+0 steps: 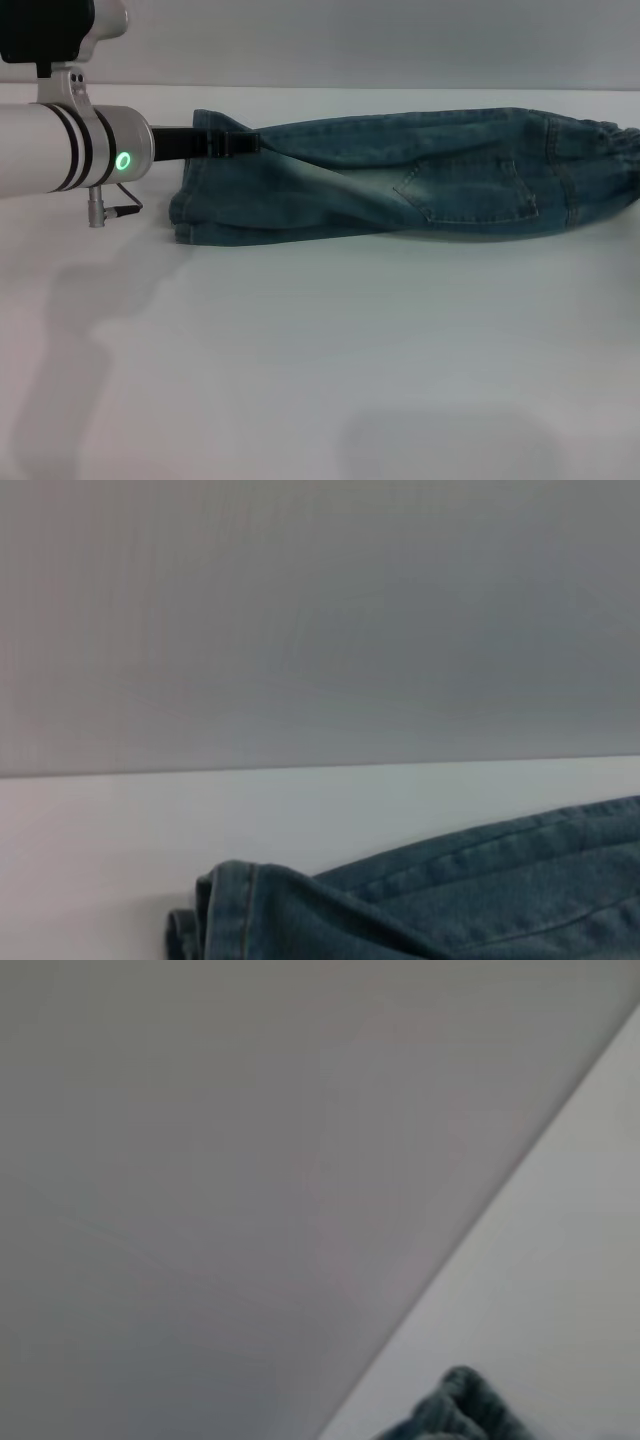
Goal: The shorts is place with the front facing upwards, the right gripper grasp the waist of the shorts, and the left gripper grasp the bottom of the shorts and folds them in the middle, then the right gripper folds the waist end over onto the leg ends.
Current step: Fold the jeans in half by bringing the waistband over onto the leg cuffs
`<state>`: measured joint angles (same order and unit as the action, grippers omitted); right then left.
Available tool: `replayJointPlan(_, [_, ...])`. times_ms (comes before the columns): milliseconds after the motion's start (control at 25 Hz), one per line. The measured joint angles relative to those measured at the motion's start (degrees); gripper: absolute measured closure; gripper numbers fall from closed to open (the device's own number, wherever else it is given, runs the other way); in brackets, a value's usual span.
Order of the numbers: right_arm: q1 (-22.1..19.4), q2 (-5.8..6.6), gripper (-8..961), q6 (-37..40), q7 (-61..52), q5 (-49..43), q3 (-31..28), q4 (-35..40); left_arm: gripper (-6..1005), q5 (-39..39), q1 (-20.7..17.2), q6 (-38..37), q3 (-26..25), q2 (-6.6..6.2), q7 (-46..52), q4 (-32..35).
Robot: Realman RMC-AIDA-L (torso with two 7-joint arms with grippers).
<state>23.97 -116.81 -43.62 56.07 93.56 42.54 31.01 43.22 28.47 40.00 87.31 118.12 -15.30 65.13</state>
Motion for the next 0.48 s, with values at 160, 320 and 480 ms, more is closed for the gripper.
replayJointPlan(160, [0.2,0.0,953,-2.1,-0.3,0.0,0.0,2.8,172,0.4,0.0,-1.3,0.5,0.06,0.0,0.0])
replayJointPlan(320, [1.0,0.0,954,-4.3,-0.9,0.0,0.0,5.6,172,0.9,-0.3,-2.5,1.6,0.21,-0.1,-0.1])
replayJointPlan(480, [2.2,0.11,954,-5.2,-2.2,0.0,1.9,7.8,172,3.2,-1.4,-5.2,4.1,0.21,-0.4,-0.2])
